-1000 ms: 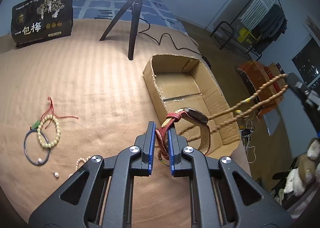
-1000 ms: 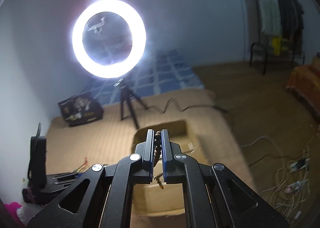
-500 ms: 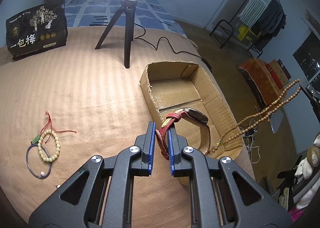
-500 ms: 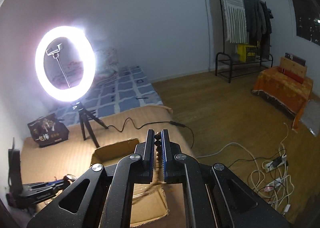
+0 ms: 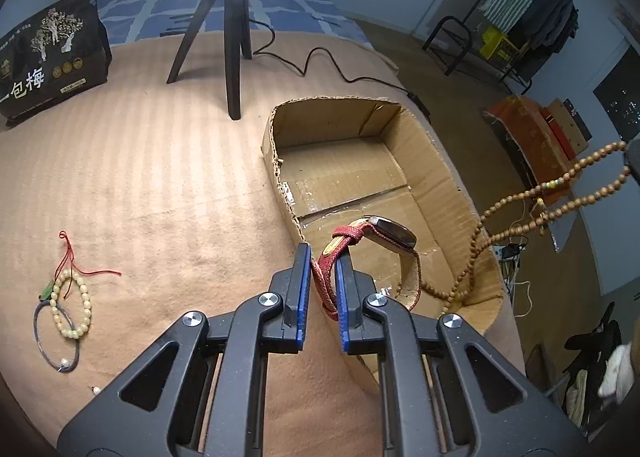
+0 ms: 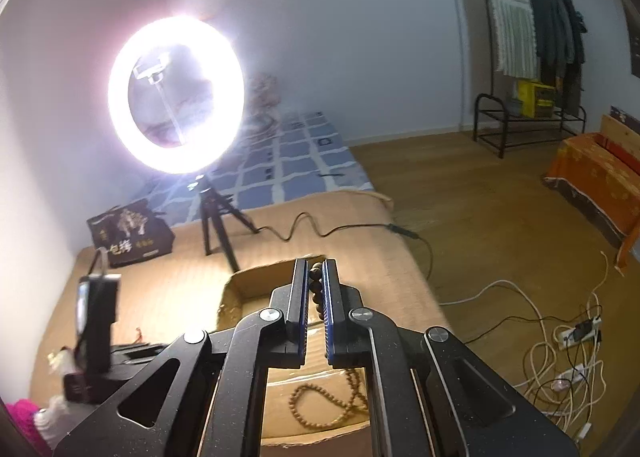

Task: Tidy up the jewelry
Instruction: 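Carry the watch with the left tool while the right tool drops the beads into the box, then lower the watch into the cardboard box and open the left tool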

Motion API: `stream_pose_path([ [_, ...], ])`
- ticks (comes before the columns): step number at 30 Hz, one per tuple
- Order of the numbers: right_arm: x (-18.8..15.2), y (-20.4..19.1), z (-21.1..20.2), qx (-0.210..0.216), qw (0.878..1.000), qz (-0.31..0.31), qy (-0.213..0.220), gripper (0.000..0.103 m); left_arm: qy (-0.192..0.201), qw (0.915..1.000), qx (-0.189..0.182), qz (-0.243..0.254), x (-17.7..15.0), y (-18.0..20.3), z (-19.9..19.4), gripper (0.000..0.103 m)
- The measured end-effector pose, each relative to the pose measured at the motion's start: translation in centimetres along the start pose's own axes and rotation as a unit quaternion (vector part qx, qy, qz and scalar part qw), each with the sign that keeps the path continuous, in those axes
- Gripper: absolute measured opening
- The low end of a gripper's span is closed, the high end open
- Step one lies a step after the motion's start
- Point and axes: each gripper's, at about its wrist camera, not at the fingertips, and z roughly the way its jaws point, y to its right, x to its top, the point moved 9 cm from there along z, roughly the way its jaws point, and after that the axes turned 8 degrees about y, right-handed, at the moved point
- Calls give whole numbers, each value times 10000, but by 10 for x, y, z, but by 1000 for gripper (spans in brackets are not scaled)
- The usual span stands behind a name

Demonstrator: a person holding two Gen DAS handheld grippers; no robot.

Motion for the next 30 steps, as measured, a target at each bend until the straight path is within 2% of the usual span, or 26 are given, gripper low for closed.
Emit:
stream_pose_path([
  [8, -27, -22, 17, 342, 9979, -146, -522, 5, -45, 9999, 112, -27, 5, -2, 14, 10],
  [14, -38, -28, 22, 361, 9964, -239, -722, 5, -54, 9999, 111, -101, 8, -4, 16, 14],
  [15, -39, -28, 22, 342, 9964, -255, -730, 7, -50, 9999, 96, -123, 9, -5, 15, 15],
  [17, -41, -28, 23, 259, 9961, -299, -787, 22, -26, 9999, 64, -135, 10, -5, 14, 20],
  [18, -41, -28, 24, 244, 9961, -296, -794, 34, -21, 9999, 65, -120, 10, -4, 13, 20],
  [19, -41, -28, 24, 245, 9962, -283, -790, 37, -4, 9999, 75, -99, 12, -4, 12, 20],
  [30, -45, -27, 29, 171, 9956, -277, -881, 37, 282, 9994, 178, -22, 21, -17, -16, 20],
])
